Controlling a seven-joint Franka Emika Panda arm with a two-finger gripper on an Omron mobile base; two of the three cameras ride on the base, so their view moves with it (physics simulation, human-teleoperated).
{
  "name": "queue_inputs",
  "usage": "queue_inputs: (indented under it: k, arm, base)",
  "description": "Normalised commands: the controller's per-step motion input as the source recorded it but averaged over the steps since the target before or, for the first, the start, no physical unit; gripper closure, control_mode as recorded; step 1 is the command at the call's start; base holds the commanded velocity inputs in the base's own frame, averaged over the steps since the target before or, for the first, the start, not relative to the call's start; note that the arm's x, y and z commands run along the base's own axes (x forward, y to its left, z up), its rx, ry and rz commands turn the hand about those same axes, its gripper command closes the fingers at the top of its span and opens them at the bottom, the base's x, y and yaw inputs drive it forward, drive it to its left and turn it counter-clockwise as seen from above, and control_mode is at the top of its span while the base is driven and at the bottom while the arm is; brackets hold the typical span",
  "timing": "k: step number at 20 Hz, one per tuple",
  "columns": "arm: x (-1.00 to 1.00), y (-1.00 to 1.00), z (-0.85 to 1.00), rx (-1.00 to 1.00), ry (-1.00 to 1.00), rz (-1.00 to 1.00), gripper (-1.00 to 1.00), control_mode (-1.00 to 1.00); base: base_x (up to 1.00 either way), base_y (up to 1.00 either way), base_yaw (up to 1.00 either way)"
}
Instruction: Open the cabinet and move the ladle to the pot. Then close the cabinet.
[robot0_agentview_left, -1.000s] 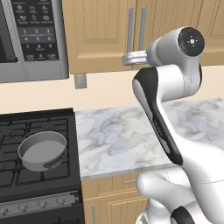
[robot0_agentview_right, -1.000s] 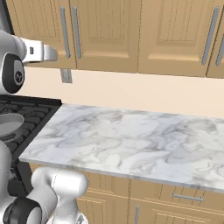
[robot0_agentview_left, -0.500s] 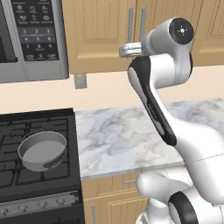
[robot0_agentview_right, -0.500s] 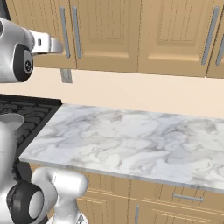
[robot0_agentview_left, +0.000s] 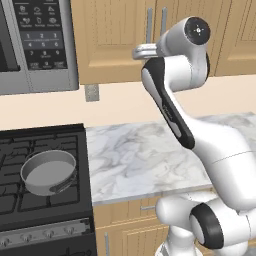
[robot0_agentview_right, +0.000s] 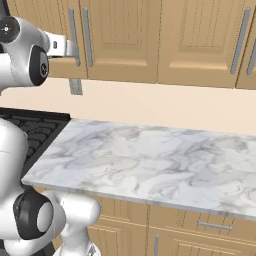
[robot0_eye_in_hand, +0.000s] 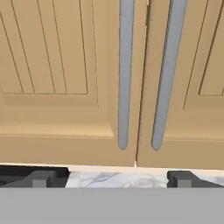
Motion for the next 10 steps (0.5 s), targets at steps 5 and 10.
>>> queue_inputs:
  k: [5,10]
  arm:
    - [0.30,0.00,0.00,0.02,0.00,0.00,-1.00,-1.00]
    - [0.27,0.00,0.00,0.02,0.00,0.00,-1.00,-1.00]
  base:
    - [0.00,0.00,0.00]
    - [0.00,0.00,0.00]
